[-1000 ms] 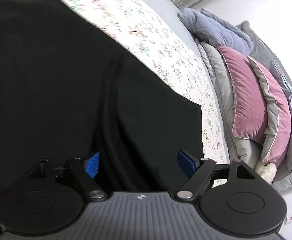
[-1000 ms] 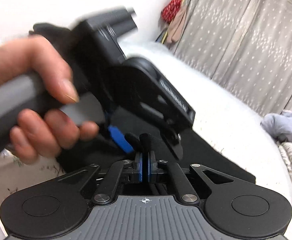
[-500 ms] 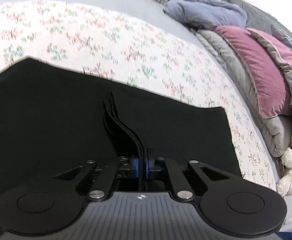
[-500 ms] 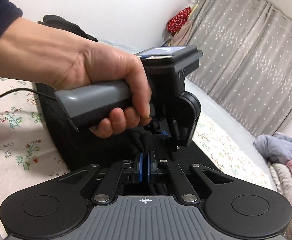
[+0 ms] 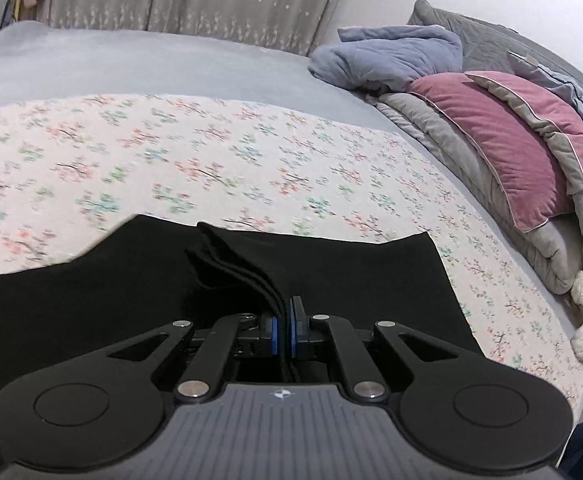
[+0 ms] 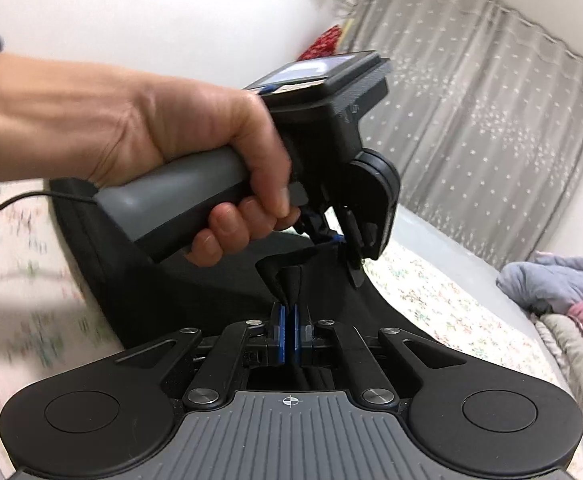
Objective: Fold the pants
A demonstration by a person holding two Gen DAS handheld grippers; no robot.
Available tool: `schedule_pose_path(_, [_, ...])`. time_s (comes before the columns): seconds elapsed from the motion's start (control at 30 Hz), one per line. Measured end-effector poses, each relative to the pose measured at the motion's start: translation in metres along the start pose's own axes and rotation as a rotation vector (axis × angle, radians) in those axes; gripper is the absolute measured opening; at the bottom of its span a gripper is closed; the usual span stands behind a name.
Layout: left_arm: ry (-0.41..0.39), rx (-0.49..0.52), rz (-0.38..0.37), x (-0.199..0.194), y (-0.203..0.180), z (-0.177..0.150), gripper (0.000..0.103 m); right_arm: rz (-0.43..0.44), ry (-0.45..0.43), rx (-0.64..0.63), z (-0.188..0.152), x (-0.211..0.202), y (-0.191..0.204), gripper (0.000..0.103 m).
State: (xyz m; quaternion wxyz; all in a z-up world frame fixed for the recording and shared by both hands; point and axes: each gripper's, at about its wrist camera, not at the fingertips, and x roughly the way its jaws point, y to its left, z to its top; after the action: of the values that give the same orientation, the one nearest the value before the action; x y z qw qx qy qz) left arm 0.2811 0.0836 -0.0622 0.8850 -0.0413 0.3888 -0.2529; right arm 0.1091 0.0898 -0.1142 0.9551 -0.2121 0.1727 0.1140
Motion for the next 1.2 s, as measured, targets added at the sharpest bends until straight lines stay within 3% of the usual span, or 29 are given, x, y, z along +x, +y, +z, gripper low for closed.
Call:
schedule_pose_path(0.23, [-0.025,0.090,0.155,-0.035,0.034,-0.005,0.026,0.029,-0.026,0.066,0.022,0.007,0.037,0.003])
schedule_pose_path(0.37, [-0.046,0.045,0.213,-0.063,0.079,-0.009,0.026,0.079,-0.053,0.087,0.039,0.011,0.060,0.003])
schedule_pose_path(0.6, [-0.111,-0.041,0.258,-0.108,0.137,-0.015,0.026,0.160,-0.085,0.115,0.067,0.020,0.100,0.003])
schedule_pose_path(0.77, [-0.152,-0.026,0.260,-0.134,0.170,-0.012,0.026,0.200,-0.092,0.122,0.089,0.029,0.119,0.003])
schedule_pose_path(1.03, [-0.109,-0.071,0.307,-0.132,0.213,-0.030,0.026,0.276,-0.052,0.151,0.103,0.043,0.151,0.003])
schedule_pose_path(1.2, [-0.132,-0.070,0.344,-0.145,0.225,-0.036,0.026,0.346,-0.030,0.170,0.109,0.059,0.169,0.003])
